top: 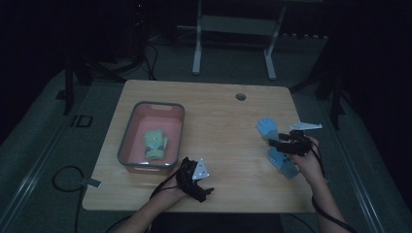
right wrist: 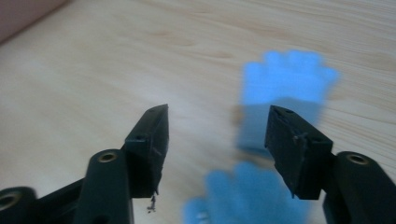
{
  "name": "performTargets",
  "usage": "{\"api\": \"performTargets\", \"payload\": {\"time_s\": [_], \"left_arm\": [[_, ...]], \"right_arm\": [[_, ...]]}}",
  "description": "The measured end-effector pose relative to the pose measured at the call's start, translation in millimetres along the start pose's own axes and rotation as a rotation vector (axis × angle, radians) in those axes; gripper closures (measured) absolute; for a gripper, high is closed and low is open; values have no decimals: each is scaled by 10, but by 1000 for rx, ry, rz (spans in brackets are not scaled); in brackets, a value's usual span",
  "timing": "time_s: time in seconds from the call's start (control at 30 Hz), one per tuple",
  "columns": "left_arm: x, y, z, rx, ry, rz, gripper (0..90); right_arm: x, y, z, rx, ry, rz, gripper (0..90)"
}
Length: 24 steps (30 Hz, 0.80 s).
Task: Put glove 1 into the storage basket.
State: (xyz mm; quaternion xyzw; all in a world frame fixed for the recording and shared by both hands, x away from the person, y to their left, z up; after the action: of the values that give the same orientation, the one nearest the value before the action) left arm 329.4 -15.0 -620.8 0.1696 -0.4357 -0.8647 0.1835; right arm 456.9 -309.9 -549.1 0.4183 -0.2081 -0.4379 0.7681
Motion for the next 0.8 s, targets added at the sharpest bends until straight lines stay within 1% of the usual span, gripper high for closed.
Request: {"api": "performTargets", "payload": {"time_s": [0.07,0.1,0.13,0.2,0.23,0.27,0.3,0.37,0.53,0.63,0.67,0.7,0.73,0.77,0.8], "left_arm": [[2,-3,2,1,-1,0,22],[2,-3,2,1,-1,0,22],[2,-4,3,0,0,1,22],[-1,-6,4,0,1,-2,22],[-3,-9,-1,2,2,1,22],[-3,-9,-1,2,2,1,22],[-2,-14,-7,1,0,4,22],[-3,-16,-9,0,0,3,22],[-5,-5,-6,13,0,12,22],[-4,-8,-4,12,0,11,22],[-3,-9,-5,11,0,11,22],[-2,-11,-6,10,1,12,22],[-2,-11,-6,10,1,12,22],[0,-11,-5,10,-2,11,22],[0,-11,-5,10,-2,11,22]], "right_arm": [[62,14,-30,0,-11,-21,413],[62,14,-30,0,-11,-21,413],[143,37,-79,3,-33,-29,415],[162,46,-94,4,-34,-29,422],[215,73,-138,3,-50,-28,425],[215,73,-138,3,-50,-28,425],[257,98,-177,1,-59,-34,434],[298,122,-219,-5,-70,-38,447],[372,176,-345,-17,-85,-43,470],[384,178,-395,-22,-82,-49,481],[393,172,-426,-27,-82,-52,495],[409,142,-501,-42,-86,-52,501],[409,142,-501,-42,-86,-52,501],[429,106,-570,-57,-94,-49,509],[429,106,-570,-57,-94,-49,509]]}}
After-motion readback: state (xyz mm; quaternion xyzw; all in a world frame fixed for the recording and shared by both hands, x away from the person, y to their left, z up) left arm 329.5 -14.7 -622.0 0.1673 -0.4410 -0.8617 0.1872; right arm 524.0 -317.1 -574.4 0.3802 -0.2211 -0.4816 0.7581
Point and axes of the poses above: each handheld gripper's, and its own axes: z roughly backward along the jaws, y roughly out of its top, x roughly to its right, the point moved 8 cm from there along -z, roughly forward along the jaws, and after that the axes turned 7 degrees about x, right-handed, at the moved point
